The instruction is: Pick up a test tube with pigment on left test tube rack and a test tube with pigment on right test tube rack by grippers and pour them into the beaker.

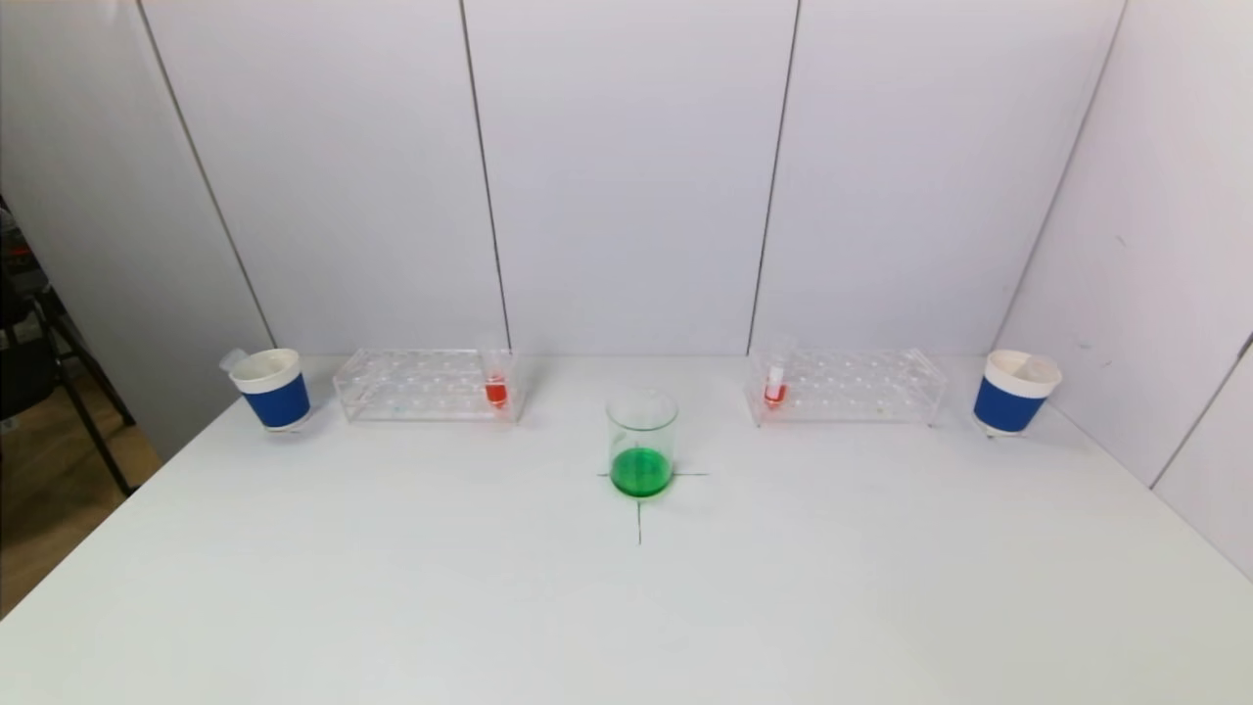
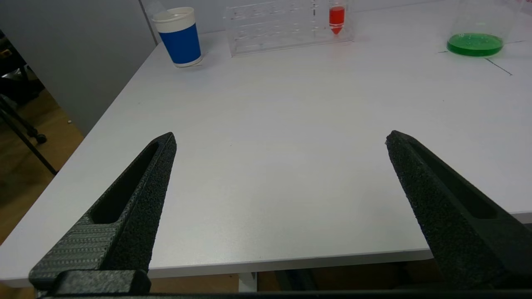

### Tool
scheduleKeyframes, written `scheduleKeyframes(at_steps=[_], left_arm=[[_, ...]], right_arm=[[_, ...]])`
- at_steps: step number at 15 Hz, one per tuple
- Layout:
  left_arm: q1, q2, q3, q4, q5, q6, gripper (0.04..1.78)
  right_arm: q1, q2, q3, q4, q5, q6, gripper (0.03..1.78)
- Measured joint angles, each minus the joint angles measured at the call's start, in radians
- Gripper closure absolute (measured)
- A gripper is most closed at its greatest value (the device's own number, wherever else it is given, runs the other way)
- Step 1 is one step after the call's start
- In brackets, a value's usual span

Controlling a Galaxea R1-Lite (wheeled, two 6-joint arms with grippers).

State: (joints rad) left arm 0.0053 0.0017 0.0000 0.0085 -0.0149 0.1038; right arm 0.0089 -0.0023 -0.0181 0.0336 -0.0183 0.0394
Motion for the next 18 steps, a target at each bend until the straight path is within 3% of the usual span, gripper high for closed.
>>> scheduleKeyframes(at_steps=[18], left_arm=[[-0.004,0.0,0.0,-0.001,0.0,0.0,0.06]], right_arm=[[0.0,0.0,0.006,-0.017,0.0,0.001,0.04]])
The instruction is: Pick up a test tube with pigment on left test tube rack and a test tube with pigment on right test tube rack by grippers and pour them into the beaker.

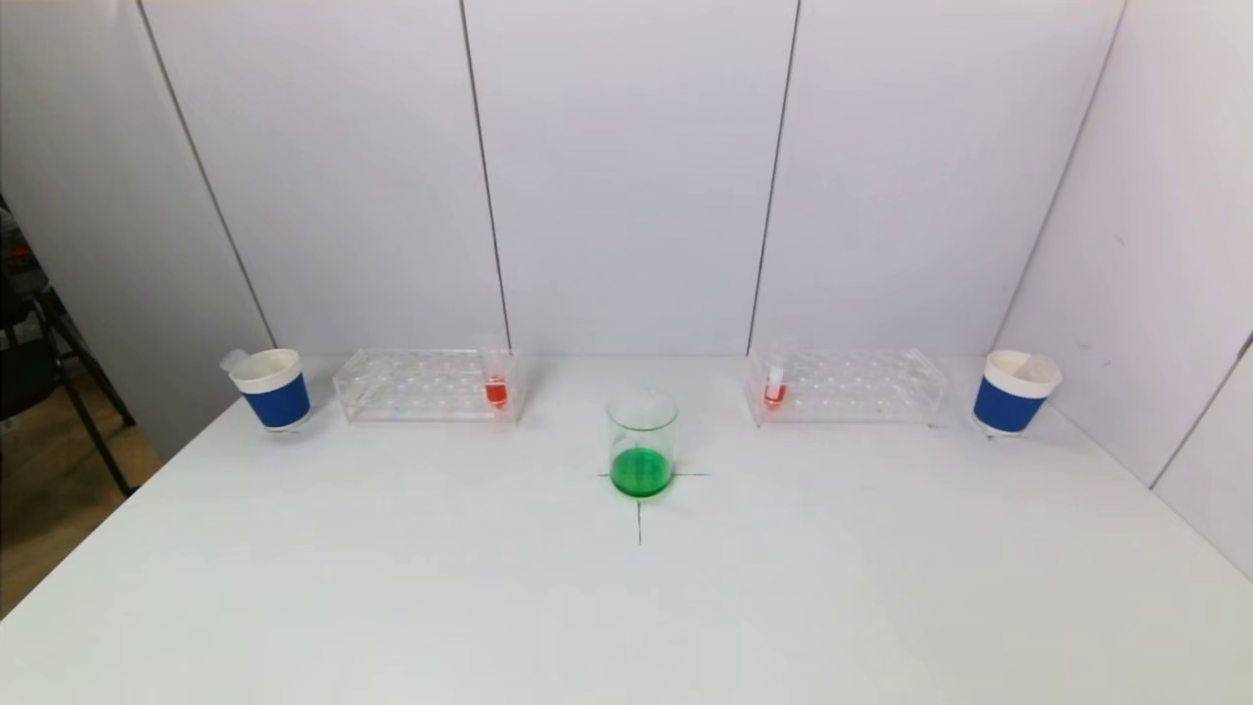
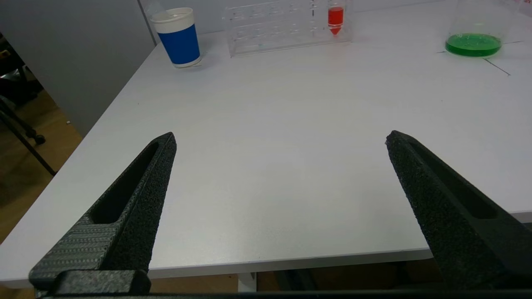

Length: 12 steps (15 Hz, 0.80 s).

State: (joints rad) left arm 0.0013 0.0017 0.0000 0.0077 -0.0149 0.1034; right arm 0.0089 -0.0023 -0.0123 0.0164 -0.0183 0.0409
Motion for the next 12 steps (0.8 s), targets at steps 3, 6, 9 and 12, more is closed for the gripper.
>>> scheduleKeyframes(at_steps=[3,6,9,12], left_arm=[[0.0,0.0,0.0,0.0,0.0,0.0,0.06],[0.0,0.0,0.0,0.0,0.0,0.001,0.06],[0.0,0.0,0.0,0.0,0.0,0.001,0.06],[0.0,0.0,0.0,0.0,0.0,0.001,0.06]], right_arm=[[0.0,0.0,0.0,0.0,0.0,0.0,0.04],[0.0,0.0,0.0,0.0,0.0,0.0,0.04],[0.0,0.0,0.0,0.0,0.0,0.0,0.04],[0.0,0.0,0.0,0.0,0.0,-0.001,0.04]])
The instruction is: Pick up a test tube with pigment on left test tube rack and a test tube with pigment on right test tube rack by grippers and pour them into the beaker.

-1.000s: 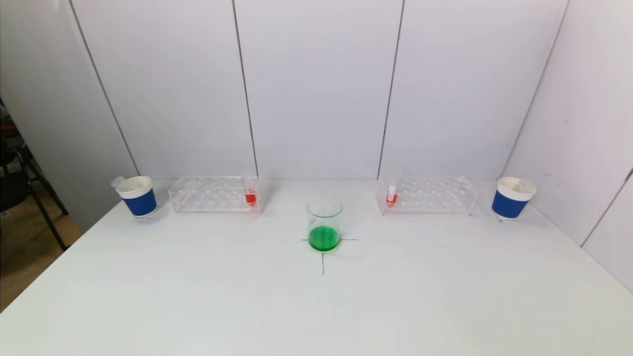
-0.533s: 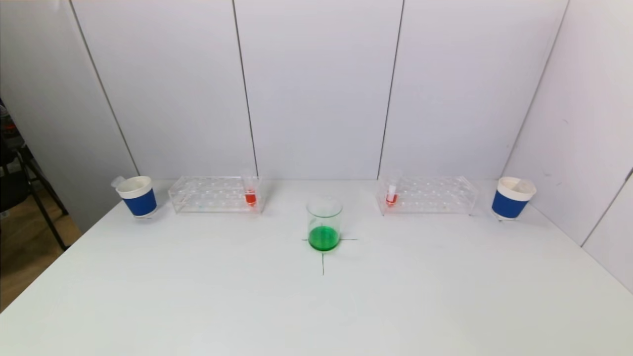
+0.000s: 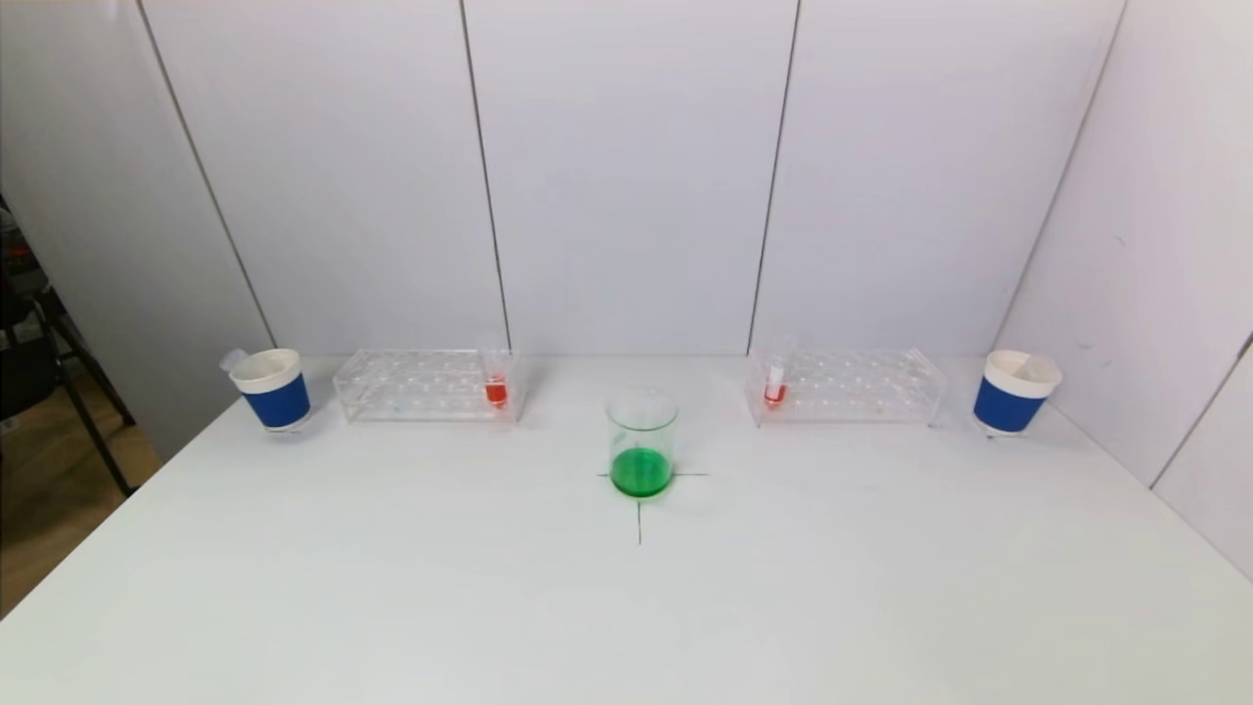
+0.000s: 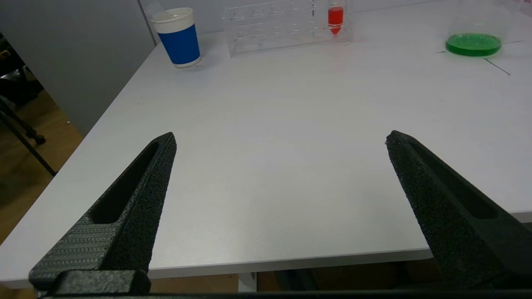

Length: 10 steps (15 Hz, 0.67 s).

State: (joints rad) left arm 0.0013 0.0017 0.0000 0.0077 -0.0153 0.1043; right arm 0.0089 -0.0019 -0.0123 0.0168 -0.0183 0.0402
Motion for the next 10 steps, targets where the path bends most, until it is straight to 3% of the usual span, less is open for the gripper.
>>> scheduleKeyframes(at_steps=[10], left_arm=[[0.0,0.0,0.0,0.0,0.0,0.0,0.06]], right_arm=[[0.0,0.0,0.0,0.0,0.0,-0.002,0.04]])
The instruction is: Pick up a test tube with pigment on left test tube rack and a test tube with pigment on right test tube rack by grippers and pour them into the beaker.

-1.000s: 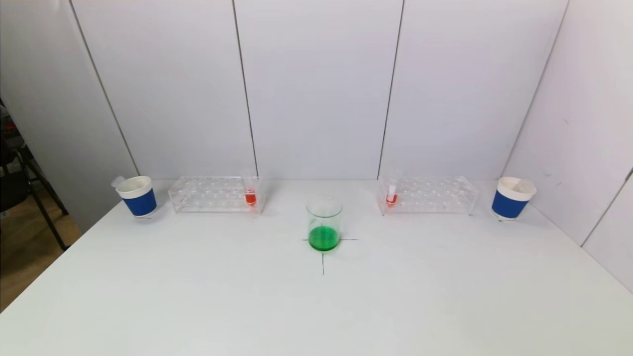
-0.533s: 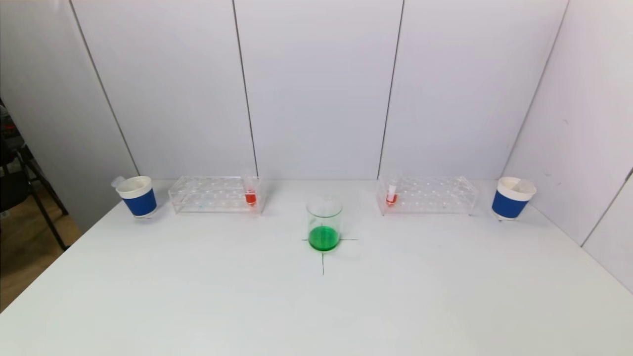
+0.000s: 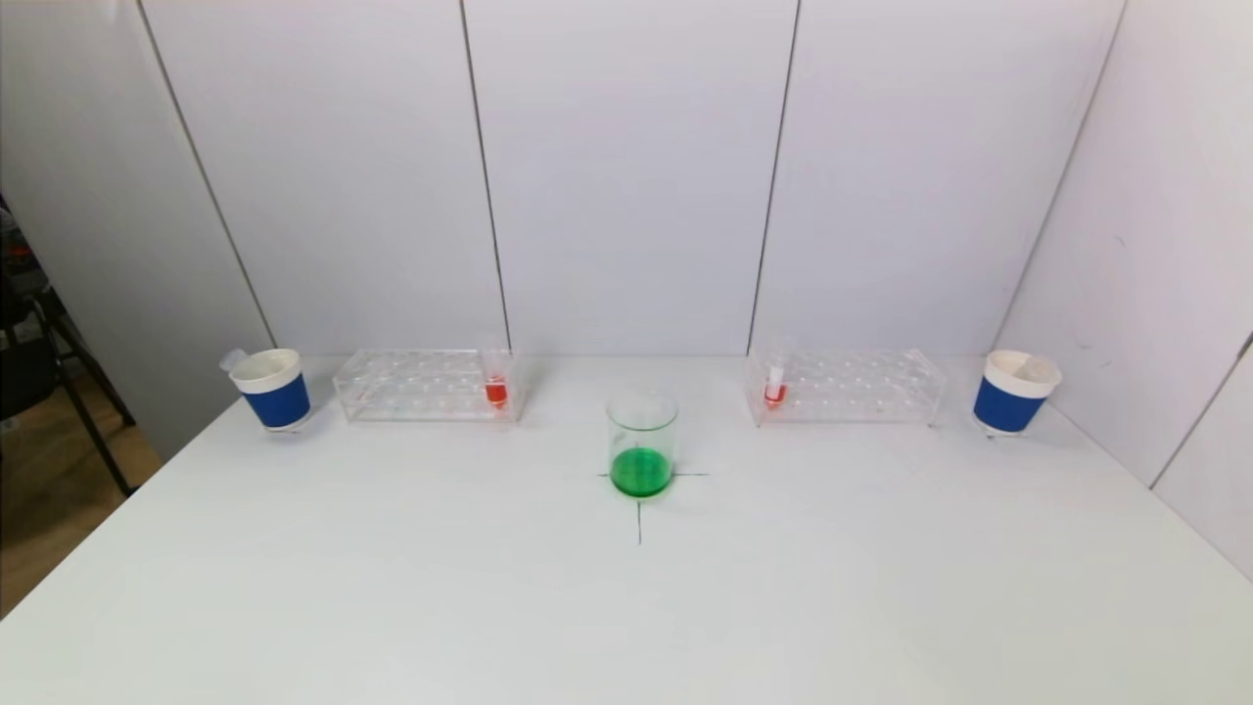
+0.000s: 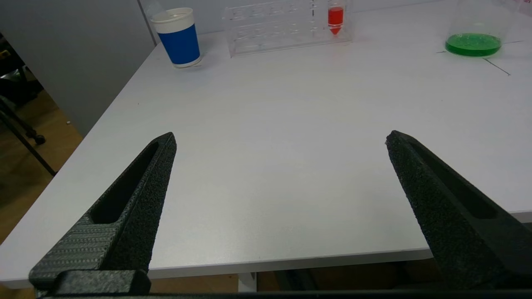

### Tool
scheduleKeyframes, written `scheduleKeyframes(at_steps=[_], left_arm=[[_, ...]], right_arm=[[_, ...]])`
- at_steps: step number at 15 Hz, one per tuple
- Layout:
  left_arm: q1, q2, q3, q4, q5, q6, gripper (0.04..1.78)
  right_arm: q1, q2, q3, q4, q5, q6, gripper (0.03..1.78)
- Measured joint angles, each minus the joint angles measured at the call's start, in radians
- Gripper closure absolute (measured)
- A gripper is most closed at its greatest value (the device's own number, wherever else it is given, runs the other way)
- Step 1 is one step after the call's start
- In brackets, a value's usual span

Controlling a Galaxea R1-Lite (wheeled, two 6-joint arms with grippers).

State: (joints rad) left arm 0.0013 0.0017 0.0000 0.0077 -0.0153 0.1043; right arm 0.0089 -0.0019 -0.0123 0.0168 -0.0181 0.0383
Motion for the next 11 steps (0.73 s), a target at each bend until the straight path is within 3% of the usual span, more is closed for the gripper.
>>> scheduleKeyframes(at_steps=[11], left_arm=[[0.0,0.0,0.0,0.0,0.0,0.0,0.06]], right_arm=[[0.0,0.0,0.0,0.001,0.0,0.0,0.04]])
